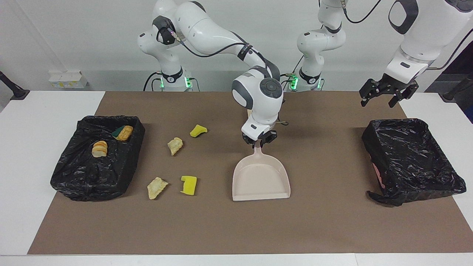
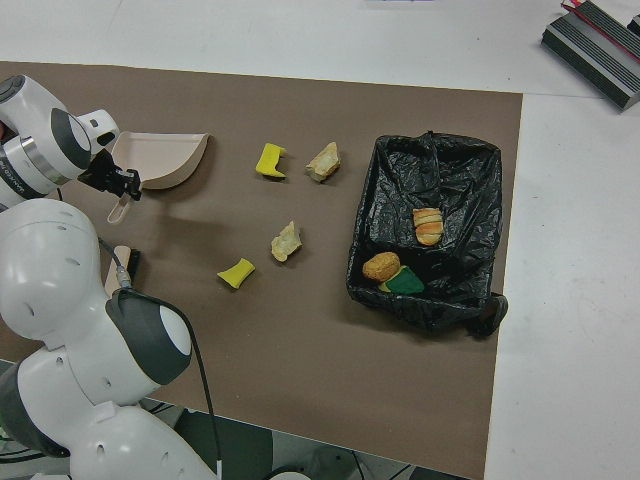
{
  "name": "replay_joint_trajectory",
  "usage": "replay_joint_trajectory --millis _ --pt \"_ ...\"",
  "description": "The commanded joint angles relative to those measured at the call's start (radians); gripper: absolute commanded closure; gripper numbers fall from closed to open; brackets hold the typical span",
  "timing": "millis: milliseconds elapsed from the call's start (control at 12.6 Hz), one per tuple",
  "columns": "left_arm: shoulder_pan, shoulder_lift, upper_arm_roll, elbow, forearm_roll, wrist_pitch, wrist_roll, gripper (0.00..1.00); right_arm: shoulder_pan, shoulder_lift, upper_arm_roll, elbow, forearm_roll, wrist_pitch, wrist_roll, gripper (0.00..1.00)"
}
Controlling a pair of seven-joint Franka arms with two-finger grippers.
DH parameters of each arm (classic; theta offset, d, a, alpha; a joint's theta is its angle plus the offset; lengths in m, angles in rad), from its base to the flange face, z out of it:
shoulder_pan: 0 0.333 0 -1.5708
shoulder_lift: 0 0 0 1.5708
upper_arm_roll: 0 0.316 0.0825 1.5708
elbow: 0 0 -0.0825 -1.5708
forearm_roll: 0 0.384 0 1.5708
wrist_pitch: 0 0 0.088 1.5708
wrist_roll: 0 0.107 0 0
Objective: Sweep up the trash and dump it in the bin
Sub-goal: 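Lower the dustpan onto the table center and withdraw the right gripper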
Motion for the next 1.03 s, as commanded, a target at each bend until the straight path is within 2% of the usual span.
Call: replay_joint_trajectory --millis 0,158,317,396,555,951 --pt "0.013 -0.004 -0.008 0.003 0.008 -0.014 0.008 0.00 -0.009 -0.027 0.003 -0.039 0.001 0.024 0.013 0.71" --pt "0.013 -0.004 -0.008 0.003 0.008 -0.014 0.010 0.00 -0.012 -0.027 0.003 -0.038 0.001 0.029 0.019 0.54" --pt "0.013 -0.004 -0.008 0.003 0.008 -0.014 0.008 0.00 -0.018 -0.032 0.000 -0.033 0.007 0.032 0.015 0.42" --pt "0.013 -0.004 -0.008 0.003 0.008 -0.014 0.010 0.00 -0.032 -0.035 -0.003 -0.030 0.005 0.030 0.015 0.29" --pt "0.013 -0.004 -0.008 0.003 0.008 -0.014 0.008 0.00 -0.050 -0.049 -0.004 -0.030 -0.005 0.030 0.011 0.11" --pt "0.013 -0.004 -0.008 0.003 0.008 -0.014 0.008 0.00 -0.069 -0.151 -0.001 -0.045 0.013 -0.006 0.025 0.00"
